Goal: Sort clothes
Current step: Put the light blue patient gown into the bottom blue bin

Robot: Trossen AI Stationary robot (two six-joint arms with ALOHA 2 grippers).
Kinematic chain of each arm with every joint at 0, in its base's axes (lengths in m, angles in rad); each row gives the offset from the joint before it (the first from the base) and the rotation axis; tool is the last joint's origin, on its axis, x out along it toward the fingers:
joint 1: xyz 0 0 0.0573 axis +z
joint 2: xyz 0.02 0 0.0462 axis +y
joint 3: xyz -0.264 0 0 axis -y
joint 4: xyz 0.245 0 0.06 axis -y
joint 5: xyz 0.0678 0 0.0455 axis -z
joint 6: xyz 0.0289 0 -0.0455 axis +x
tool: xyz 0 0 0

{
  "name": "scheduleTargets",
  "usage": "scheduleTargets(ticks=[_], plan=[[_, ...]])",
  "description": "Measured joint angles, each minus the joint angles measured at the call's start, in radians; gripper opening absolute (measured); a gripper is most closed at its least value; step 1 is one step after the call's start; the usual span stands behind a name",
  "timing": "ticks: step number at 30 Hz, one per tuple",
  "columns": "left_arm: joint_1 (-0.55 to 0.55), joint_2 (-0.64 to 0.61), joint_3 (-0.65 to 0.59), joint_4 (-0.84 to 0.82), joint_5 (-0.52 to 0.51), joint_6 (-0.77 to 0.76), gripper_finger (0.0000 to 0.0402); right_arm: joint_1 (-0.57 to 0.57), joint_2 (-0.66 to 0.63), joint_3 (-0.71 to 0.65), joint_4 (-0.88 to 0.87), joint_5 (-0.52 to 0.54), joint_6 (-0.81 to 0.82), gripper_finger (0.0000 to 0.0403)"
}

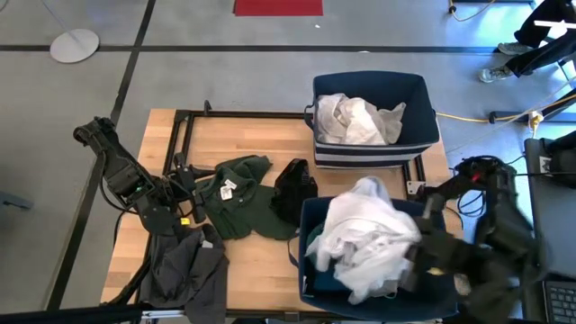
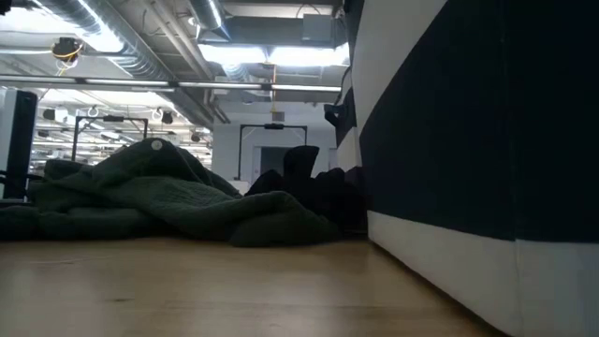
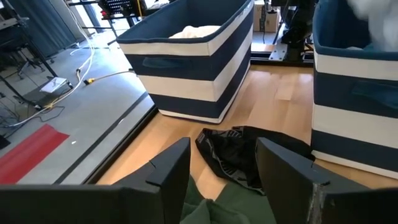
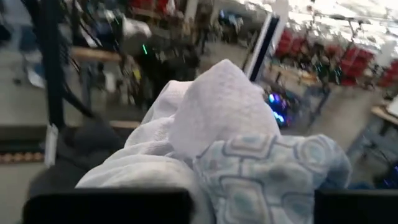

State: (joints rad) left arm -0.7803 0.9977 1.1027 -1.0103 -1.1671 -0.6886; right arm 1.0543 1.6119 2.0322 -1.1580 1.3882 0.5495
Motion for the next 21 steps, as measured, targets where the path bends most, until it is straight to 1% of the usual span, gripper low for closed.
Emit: scheduleTargets(ticks=[2,4,8,14,18,21], plan=[[0.000,0.000,0.000,0.000,0.000,-0.006,0.0172,-0.029,0.002,-0.055,-0.075,-0.037,0.120,0.0053],[0.000,0.000,0.000,0.000,0.000,-0.006,0.0172,-0.061,0.002,-0.121,-0.120,-0.098,0.214,0.0053],[0.000,0.000,0.000,0.000,0.000,-0.011,0.0172,-0.112,0.001,-0.263,-0.143,-0.229,0.323,0.0053],[0.000,0.000,0.000,0.000,0.013,-0.017,0.0172,-0.162,0.001,-0.488,-0.058,-0.358,0.406,0.0053],[0.000,0.000,0.000,0.000,0.015,-0.022,0.0172,-0.166,0.001,-0.624,0.038,-0.412,0.415,0.0053],[0.000,0.000,0.000,0.000,0.015,-0.023,0.0172,-0.165,0.001,-0.700,0.103,-0.462,0.415,0.0053]])
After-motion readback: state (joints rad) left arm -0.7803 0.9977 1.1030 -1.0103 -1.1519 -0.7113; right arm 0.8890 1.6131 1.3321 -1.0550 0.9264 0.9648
